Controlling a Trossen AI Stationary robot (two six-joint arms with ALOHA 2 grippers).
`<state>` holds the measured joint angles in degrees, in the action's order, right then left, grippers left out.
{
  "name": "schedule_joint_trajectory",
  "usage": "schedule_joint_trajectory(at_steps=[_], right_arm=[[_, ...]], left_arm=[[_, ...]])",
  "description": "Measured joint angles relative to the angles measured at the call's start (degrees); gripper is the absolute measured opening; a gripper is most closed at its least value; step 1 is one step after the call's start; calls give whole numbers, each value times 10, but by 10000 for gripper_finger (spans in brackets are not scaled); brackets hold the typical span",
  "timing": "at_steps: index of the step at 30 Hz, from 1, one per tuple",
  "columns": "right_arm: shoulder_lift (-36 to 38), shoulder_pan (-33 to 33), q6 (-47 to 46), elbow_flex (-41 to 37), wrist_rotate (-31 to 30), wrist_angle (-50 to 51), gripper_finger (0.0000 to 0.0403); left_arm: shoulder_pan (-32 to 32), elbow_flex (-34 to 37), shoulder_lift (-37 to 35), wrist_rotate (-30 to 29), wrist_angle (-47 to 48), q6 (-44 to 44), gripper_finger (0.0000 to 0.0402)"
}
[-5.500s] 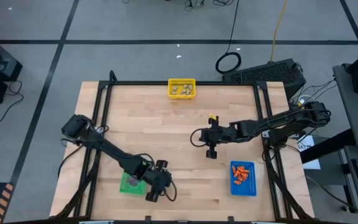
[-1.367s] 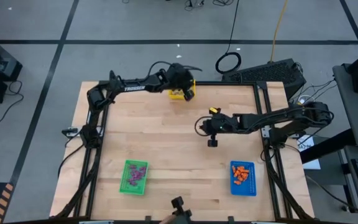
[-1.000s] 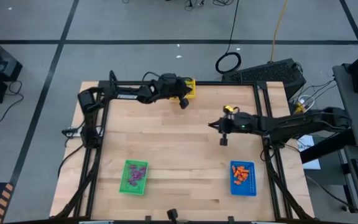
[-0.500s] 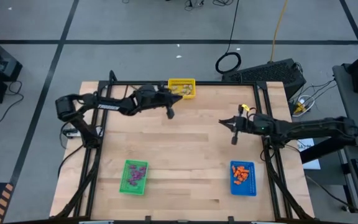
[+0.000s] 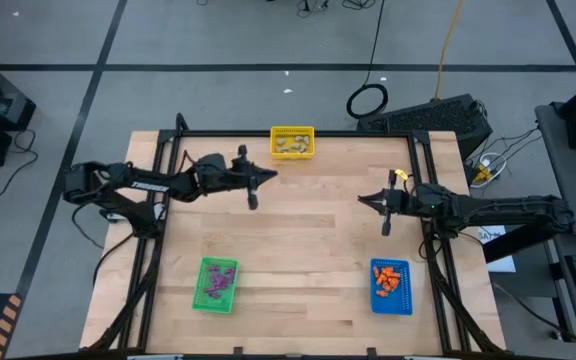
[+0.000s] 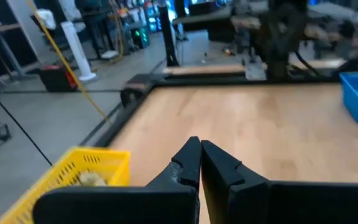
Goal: Sort Halloween decoration
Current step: Return to Home Position
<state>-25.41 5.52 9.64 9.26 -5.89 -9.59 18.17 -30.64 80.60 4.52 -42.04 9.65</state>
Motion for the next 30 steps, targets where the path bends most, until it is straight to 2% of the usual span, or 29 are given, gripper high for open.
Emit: schedule_joint_trajectory(at_steps=[4, 9, 17, 22, 27, 30], right_arm=[[30, 0, 11, 0, -6, 1, 0], [67, 0, 20, 0, -46, 19, 0], [120, 0, 24, 0, -46, 63, 0], [135, 0, 26, 0, -45, 65, 0], [140, 0, 22, 0, -45, 65, 0], [139, 0, 22, 0, -45, 65, 0]], left_arm=[[-11, 36, -34, 0, -8, -1, 12], [-18, 91, -78, 0, -49, -2, 12], [-44, 199, -171, -1, -103, -33, 12], [-62, 251, -228, -15, -99, -49, 12], [-63, 299, -283, 15, -100, -64, 12], [-63, 303, -327, 14, -56, -75, 12]])
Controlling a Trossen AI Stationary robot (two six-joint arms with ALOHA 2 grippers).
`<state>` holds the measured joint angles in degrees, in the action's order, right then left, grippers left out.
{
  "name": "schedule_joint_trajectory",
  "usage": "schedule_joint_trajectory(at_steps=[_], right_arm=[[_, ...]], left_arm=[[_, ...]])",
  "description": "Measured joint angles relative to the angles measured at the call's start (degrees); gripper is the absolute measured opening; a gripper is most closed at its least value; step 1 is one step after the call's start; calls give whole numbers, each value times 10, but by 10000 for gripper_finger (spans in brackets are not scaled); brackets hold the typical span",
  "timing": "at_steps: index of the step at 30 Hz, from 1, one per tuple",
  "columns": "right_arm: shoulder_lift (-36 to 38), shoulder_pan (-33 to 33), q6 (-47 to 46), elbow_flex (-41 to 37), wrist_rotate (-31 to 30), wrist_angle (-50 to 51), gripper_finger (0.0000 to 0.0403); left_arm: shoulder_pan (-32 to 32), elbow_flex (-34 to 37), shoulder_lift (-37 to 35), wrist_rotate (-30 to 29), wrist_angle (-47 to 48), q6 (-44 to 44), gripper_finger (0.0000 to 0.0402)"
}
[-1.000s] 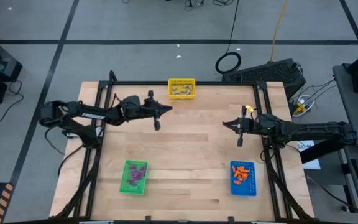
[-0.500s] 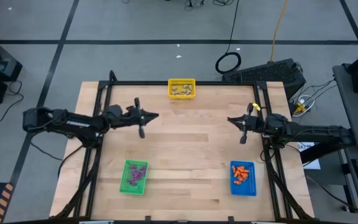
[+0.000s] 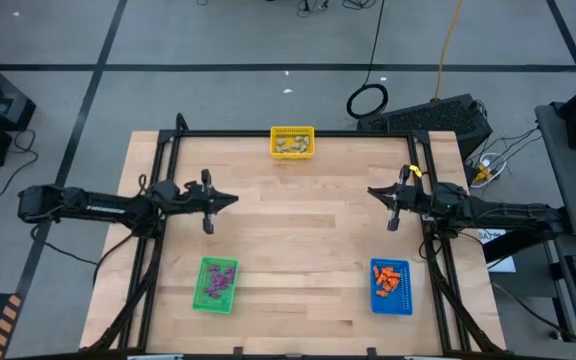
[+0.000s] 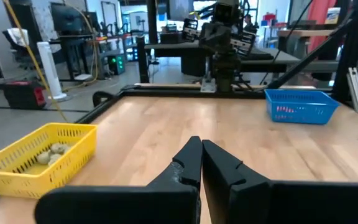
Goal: Sort Halloween decoration
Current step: Return to Home Position
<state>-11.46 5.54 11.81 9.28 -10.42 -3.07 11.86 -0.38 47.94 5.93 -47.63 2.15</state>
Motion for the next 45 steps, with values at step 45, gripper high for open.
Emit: schedule_joint_trajectory(at_steps=[45], right_arm=[[110, 90, -86, -82, 60, 11, 0]], left_arm=[[1, 1, -479, -83, 464, -35, 12]])
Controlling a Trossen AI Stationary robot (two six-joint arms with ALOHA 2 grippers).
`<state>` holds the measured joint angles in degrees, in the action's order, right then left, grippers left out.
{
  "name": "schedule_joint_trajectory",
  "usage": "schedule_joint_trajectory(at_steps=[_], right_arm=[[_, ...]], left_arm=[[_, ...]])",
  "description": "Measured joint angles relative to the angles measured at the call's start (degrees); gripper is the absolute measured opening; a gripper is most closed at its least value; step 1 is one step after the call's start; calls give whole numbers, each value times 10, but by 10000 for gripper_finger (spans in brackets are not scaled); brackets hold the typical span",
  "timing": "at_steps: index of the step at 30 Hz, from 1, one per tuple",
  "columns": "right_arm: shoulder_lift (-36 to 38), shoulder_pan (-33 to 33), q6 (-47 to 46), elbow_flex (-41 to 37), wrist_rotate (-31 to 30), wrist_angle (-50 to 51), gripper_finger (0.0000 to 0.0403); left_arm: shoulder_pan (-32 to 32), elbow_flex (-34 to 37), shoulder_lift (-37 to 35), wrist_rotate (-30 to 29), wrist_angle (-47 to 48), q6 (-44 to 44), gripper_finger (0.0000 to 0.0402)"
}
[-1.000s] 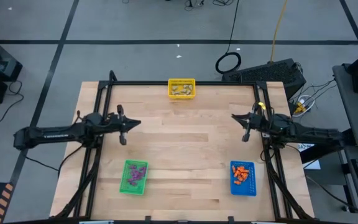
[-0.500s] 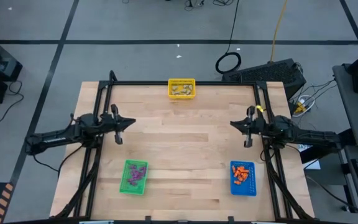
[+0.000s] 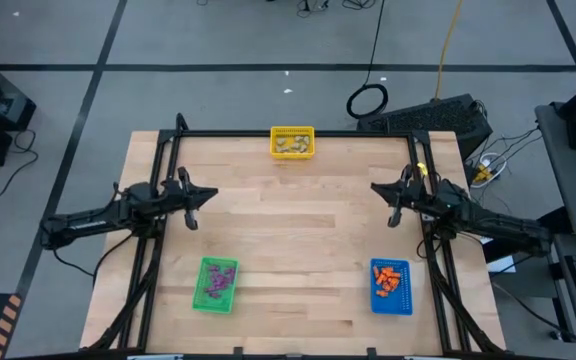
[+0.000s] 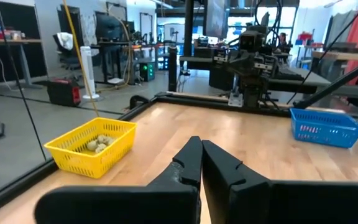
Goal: Sort Halloween decoration
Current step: Return to Home Position
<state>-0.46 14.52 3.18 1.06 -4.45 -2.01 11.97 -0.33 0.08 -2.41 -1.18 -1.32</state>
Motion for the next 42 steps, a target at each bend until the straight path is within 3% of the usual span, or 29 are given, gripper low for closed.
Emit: schedule_joint_trajectory(at_steps=[13, 23, 42], right_arm=[[-1, 5, 37, -1, -1, 3, 0], [-1, 5, -82, -2, 0, 2, 0], [-1, 5, -85, -2, 0, 1, 0]], left_arm=[[0, 0, 0, -7, -5, -41, 12], [0, 0, 0, -7, -5, -42, 12], [0, 0, 0, -7, -5, -42, 12]])
